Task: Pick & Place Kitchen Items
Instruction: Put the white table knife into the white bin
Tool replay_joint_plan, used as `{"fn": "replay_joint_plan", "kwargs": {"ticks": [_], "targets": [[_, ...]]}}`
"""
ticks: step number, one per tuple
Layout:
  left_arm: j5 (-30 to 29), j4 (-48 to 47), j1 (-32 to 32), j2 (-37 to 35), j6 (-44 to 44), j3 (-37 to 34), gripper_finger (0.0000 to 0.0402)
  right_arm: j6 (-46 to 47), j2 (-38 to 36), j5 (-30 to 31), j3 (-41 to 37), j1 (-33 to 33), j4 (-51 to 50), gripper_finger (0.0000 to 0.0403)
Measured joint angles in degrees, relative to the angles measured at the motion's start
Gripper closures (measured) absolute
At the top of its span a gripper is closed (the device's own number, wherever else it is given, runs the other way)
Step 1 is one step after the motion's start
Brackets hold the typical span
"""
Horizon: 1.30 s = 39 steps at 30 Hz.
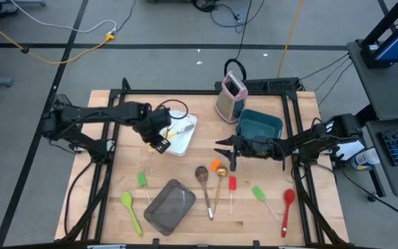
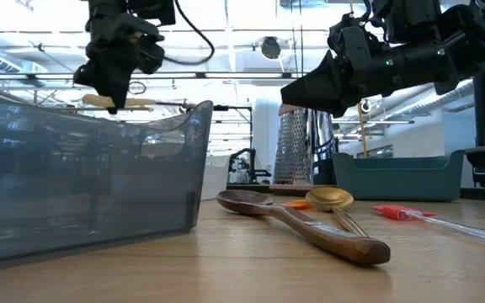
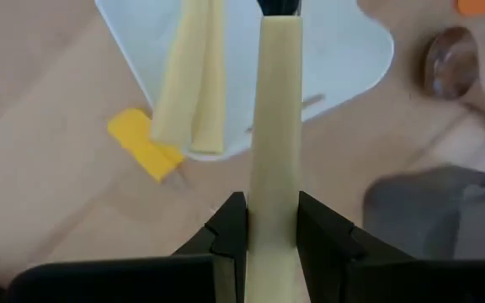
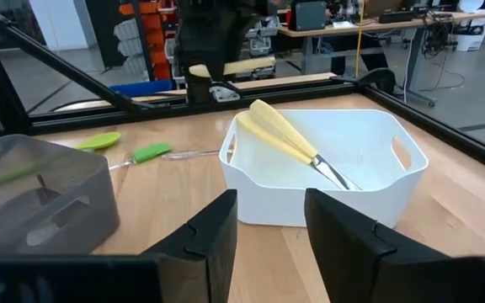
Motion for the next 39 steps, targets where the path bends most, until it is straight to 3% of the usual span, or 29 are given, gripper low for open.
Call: {"fn": "replay_joint_plan", "kwargs": {"ticks": [4,10,15,26,39], "targets": [[6.73,-4.5,0.68,2.62,-0.09,0.77,0.033,0.0,0.02,0.0,0.02,0.0,-0.38,0.0271],[10.28,-6.02,0.24,9.03,1.71,1.14,0.033,0.02,0.02,0.0,0.04,0.0,-1.76,0.0275],[14.91,-9.52,1.71,14.77,8.07,5.95,0.033,0.0,0.02,0.0,0.07,0.0,-2.22,0.0275],[14.74,-22.29,7.75,28.71,18.04,19.08,0.033,0.02,0.02,0.01,0.06,0.01,-2.55,0.0275],[11.98,-22.55,11.72,33.14,20.84,19.98,0.0329,0.02,0.02,0.0,0.05,0.02,-3.36,0.0275]]}}
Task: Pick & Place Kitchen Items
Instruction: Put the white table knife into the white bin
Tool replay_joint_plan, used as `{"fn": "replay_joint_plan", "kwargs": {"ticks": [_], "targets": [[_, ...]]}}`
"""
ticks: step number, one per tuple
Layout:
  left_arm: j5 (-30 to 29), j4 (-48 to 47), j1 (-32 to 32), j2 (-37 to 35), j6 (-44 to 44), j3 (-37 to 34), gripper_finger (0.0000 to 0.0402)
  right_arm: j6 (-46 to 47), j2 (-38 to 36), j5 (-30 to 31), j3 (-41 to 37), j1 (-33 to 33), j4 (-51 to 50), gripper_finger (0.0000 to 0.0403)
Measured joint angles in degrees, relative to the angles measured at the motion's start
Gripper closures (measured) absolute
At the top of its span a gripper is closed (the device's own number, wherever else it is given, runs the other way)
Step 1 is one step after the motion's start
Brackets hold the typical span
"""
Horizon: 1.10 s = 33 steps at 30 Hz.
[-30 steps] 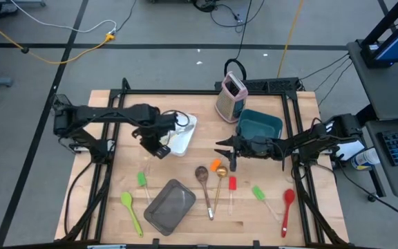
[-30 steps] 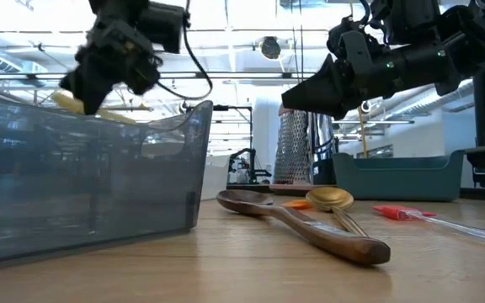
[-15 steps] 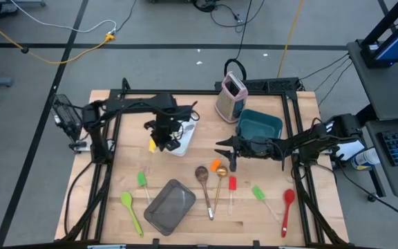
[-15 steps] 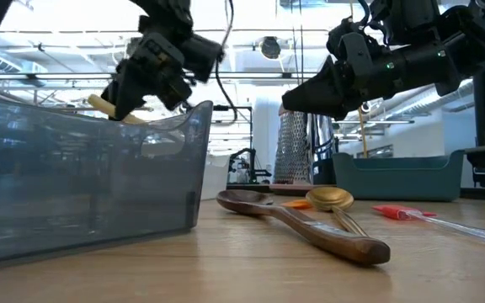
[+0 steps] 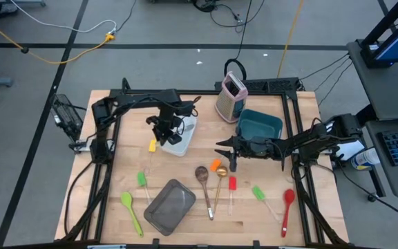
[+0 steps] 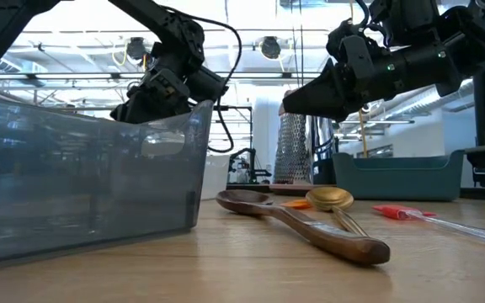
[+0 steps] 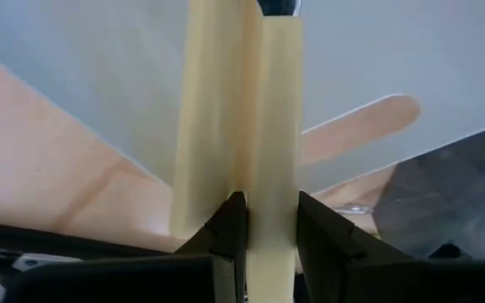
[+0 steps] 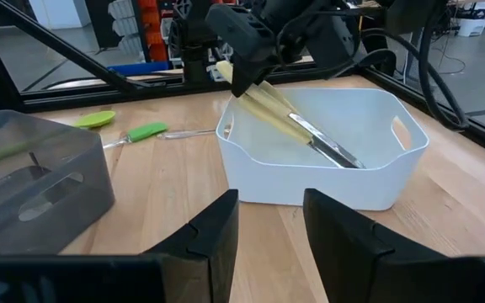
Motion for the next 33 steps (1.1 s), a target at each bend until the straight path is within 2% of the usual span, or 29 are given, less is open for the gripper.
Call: {"fn": "replay_joint_plan", "kwargs": {"ticks": [6,17,27,33], "targets": [[-3.55,0.55,-0.17,-0.22,0.32,0.0,0.0325,1.45,0.0,-0.09,-0.01,0.0,-0.33,0.0275],[-6.55,2.92,-1.39,-0.22,1.95,0.0,0.0266,2.58,0.0,-0.04,-0.01,0.0,-1.32,0.0275],[-5.96,1.89,-1.74,-0.22,2.52,0.0,0.028,2.52,0.0,0.0,-0.01,-0.03,-1.28,0.0275],[-5.68,0.05,-1.94,-0.73,1.31,-0.06,0.0282,-1.72,0.0,0.03,-0.01,-0.37,0.52,0.0275]]}}
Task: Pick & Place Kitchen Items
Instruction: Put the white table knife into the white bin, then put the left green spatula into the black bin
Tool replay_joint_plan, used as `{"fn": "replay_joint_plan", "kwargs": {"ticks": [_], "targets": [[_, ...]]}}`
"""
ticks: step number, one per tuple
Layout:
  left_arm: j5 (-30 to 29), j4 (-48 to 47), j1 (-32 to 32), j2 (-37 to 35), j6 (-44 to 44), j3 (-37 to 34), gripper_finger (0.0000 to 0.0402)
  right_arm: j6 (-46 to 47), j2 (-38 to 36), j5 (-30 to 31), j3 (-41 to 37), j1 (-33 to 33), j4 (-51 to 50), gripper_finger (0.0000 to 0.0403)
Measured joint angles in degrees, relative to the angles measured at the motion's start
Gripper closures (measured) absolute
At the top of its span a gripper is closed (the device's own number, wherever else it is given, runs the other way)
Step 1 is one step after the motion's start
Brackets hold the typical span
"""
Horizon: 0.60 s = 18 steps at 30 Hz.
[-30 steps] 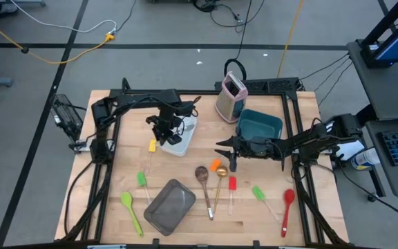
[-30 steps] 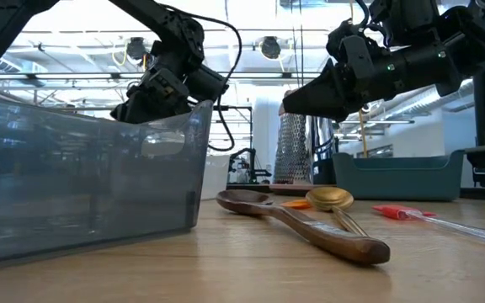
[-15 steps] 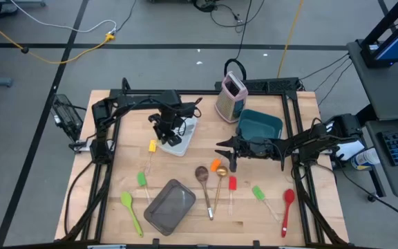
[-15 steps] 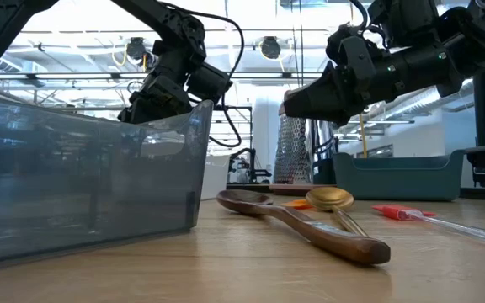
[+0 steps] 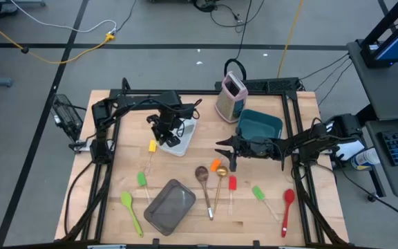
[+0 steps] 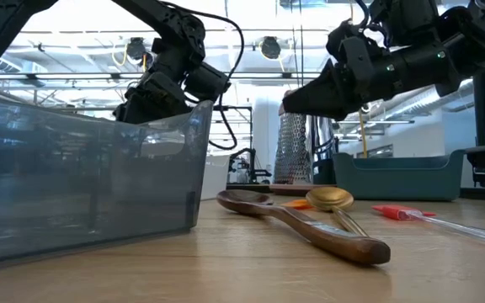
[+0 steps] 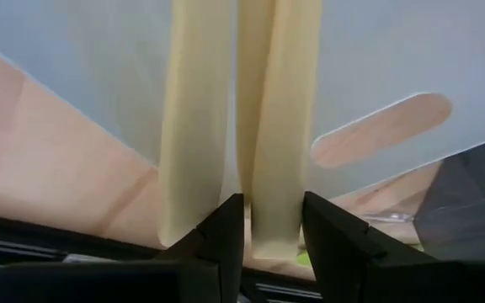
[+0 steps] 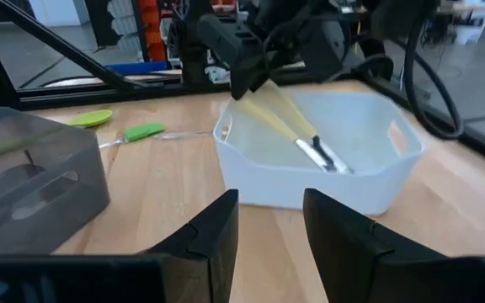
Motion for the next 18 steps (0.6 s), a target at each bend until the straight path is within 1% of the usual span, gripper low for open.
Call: {"fn": "replay_joint_plan", "kwargs": {"ticks": [4,8,11,13,18], "targets": [[-0.7,-0.03,-0.82,-1.77,-0.27,0.81,0.0282,-3.41,0.0,0.0,-0.02,-0.28,2.58,0.0275],[-1.24,0.66,-2.12,-5.59,-3.12,1.75,0.0282,-6.96,0.0,0.01,-0.02,-0.91,5.21,0.0275],[-4.8,0.33,-3.64,-9.02,-4.7,1.72,0.0282,-7.53,-0.02,0.01,-0.04,-1.58,7.6,0.0275],[-8.52,0.0,-4.81,-11.68,-6.29,1.68,0.0282,-7.78,-0.02,-0.01,-0.04,-2.12,9.13,0.0275],[-15.08,-0.04,-8.27,-18.52,-13.81,1.68,0.0282,-11.81,-0.02,0.01,-0.04,-3.75,11.85,0.0275]]}}
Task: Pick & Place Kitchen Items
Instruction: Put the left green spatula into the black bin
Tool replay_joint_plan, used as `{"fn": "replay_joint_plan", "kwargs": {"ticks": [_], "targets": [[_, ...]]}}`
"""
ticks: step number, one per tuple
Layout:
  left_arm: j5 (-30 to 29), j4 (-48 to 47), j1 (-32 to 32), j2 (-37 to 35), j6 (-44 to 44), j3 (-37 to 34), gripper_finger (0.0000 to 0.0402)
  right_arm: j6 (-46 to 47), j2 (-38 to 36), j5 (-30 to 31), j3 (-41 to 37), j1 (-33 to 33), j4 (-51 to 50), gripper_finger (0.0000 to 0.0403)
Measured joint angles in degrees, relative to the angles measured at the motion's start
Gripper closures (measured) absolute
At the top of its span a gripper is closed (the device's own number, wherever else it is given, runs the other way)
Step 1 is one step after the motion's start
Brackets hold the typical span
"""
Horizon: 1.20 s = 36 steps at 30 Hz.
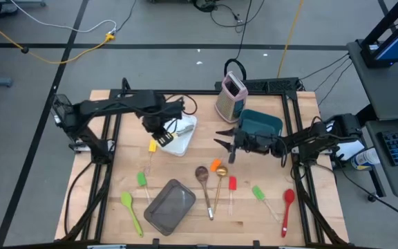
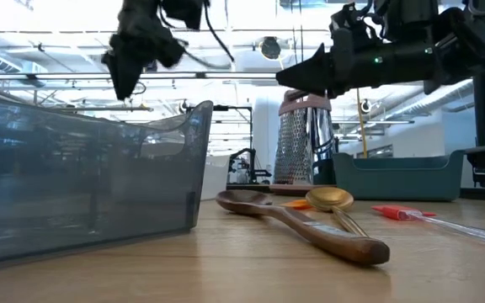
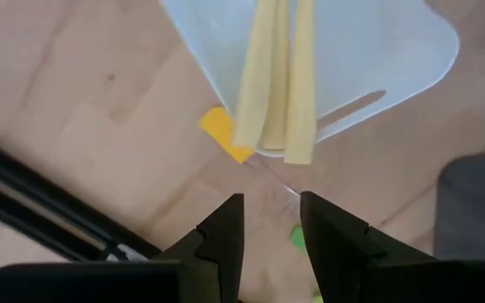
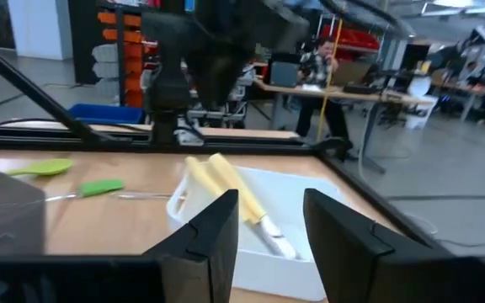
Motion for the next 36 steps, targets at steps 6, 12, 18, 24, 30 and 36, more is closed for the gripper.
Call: {"fn": "replay_joint_plan", "kwargs": {"ticks": [6,12,18,24,30,36], "targets": [[-5.2,-0.03,-5.02,-6.68,-4.45,-0.02,0.0282,-1.62,0.0,0.0,0.0,-2.04,2.01,0.0275],[-5.77,2.59,-8.83,-13.35,-6.04,-3.84,0.0282,-1.59,0.0,-0.02,0.0,-3.12,2.73,0.0275],[-7.51,14.07,-12.86,-21.48,-11.98,-16.24,0.0282,-1.55,0.0,-0.04,0.0,-3.15,1.97,0.0275],[-7.98,20.87,-17.38,-24.69,-20.33,-26.64,0.0282,0.68,0.0,-0.17,0.02,-3.04,0.93,0.0275],[-11.23,23.77,-20.93,-24.75,-30.45,-35.4,0.0282,2.98,0.0,-0.19,0.02,-3.04,0.04,0.0275],[-11.5,34.17,-22.89,-24.73,-34.68,-44.49,0.0282,3.0,0.0,-0.2,0.02,-3.02,-0.77,0.0275]]}}
